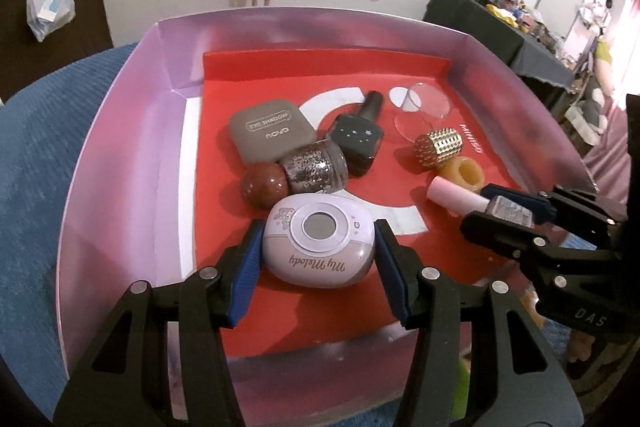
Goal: Organize rigid objects
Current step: 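Lower the compact with left tool while right tool lowers the nail polish into the box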
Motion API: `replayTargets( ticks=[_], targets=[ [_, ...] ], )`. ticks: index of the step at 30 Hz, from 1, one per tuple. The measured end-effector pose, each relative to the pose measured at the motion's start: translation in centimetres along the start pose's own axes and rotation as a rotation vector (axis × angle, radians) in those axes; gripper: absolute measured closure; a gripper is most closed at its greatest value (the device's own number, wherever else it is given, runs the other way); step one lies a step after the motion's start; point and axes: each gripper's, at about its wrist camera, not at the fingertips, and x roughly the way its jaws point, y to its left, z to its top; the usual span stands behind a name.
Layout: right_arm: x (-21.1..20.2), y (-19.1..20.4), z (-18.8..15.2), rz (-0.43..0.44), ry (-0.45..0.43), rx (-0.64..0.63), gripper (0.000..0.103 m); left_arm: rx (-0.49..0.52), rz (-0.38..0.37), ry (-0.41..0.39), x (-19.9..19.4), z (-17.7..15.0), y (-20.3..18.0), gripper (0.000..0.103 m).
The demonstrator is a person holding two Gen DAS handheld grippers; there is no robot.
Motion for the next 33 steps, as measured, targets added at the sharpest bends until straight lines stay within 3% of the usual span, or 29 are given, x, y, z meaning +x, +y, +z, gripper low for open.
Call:
replayTargets(
  ticks=[3,11,33],
  targets=[
    [0.4,-0.4,0.2,-0.019,-0.008,0.009,0.065,0.007,0.050,-0.006,0.4,0.2,-0.4,0.052],
    [1.2,-1.6,0.9,-0.061,-0.023,0.042,0.065,0.036,0.097,-0.001,0.7,0.5,-1.2,0.052],
    [2.1,-1.4,1.2,-0.148,-0.015,0.003,0.065,0.016,0.073,0.007,0.6,0.6,-1.0,0.051]
  ],
)
